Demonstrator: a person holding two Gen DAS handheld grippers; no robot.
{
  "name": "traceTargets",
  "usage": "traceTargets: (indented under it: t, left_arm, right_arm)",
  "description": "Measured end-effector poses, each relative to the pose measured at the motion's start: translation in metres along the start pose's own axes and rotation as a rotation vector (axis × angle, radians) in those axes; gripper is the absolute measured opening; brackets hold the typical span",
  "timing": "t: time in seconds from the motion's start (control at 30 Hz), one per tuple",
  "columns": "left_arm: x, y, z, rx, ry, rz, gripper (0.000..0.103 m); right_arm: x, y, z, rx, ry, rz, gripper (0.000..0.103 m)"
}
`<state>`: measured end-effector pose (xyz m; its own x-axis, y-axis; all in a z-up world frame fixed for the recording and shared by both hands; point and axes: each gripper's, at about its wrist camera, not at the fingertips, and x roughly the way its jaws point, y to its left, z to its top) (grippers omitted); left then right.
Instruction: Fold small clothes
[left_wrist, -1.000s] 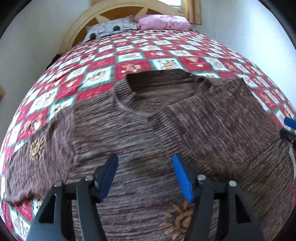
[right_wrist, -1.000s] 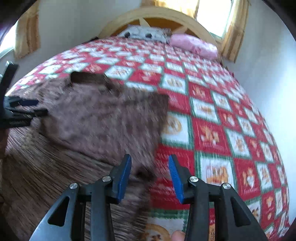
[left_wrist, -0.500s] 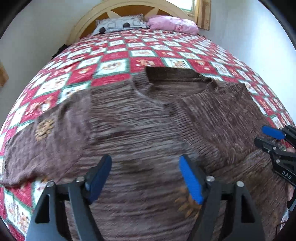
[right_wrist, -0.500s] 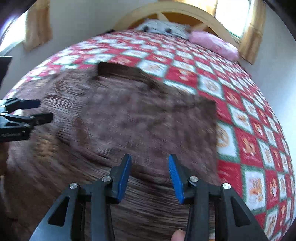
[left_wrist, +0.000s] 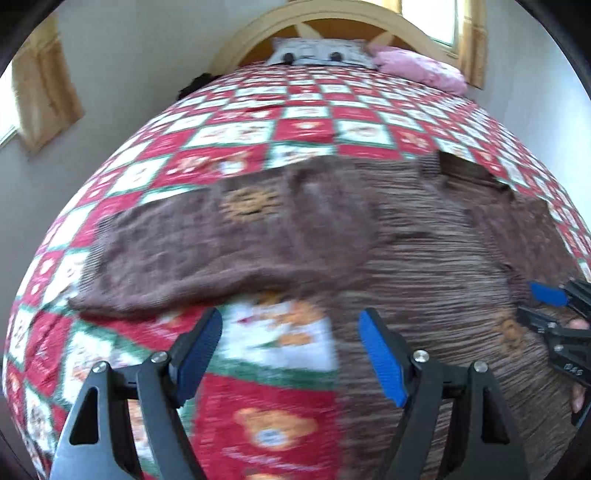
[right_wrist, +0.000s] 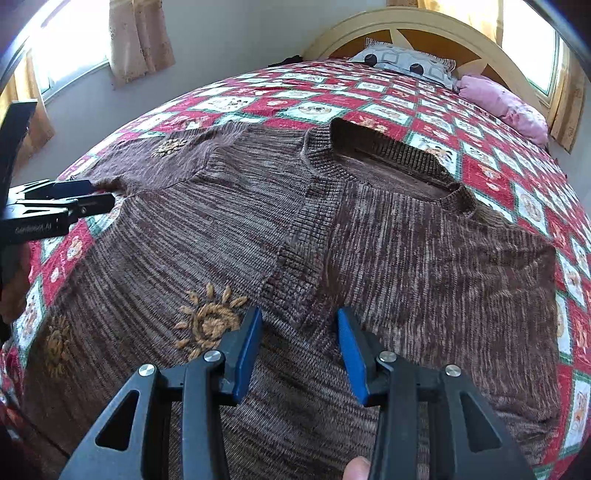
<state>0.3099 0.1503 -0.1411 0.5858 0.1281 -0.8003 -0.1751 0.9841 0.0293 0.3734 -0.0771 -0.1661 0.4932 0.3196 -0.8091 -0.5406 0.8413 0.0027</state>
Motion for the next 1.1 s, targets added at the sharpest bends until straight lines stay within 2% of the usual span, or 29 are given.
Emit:
traceTargets:
  t: [0.17, 0.33, 0.57, 0.77, 0.9, 1.03, 1.1]
  left_arm:
    - [0.001, 0.051, -0.007, -0.103, 0.008, 0.083, 0.079]
    - [0.008, 0.084, -0.018, -0.196, 0.055, 0.078, 0.079]
    - [0.004, 0.135, -0.021, -0.378, 0.003, 0.145, 0.079]
    - [0.007, 0.172, -0.02, -0.453, -0.009, 0.199, 0.079]
    - [0.006, 0.193, -0.022, -0.521, -0.023, 0.184, 0.079]
    - [0.01, 0.194, -0.018, -0.52, -0.027, 0.161, 0.072]
    - [0.015, 0.189, -0.013, -0.506, -0.023, 0.145, 0.061]
  right_arm:
    - [-0.025, 0.01, -0.008, -0.055, -0.078, -0.043, 0.043]
    - [-0.035, 0.033, -0.013, -0.127, -0.125, -0.026, 0.043]
    - [-0.041, 0.065, -0.023, -0.273, -0.154, -0.047, 0.043]
    - [-0.046, 0.083, -0.027, -0.341, -0.184, -0.027, 0.044]
    - [-0.042, 0.088, -0.029, -0.349, -0.181, -0.023, 0.043]
    - [-0.04, 0.092, -0.031, -0.368, -0.18, -0.036, 0.044]
    - [-0.039, 0.092, -0.031, -0.365, -0.18, -0.036, 0.044]
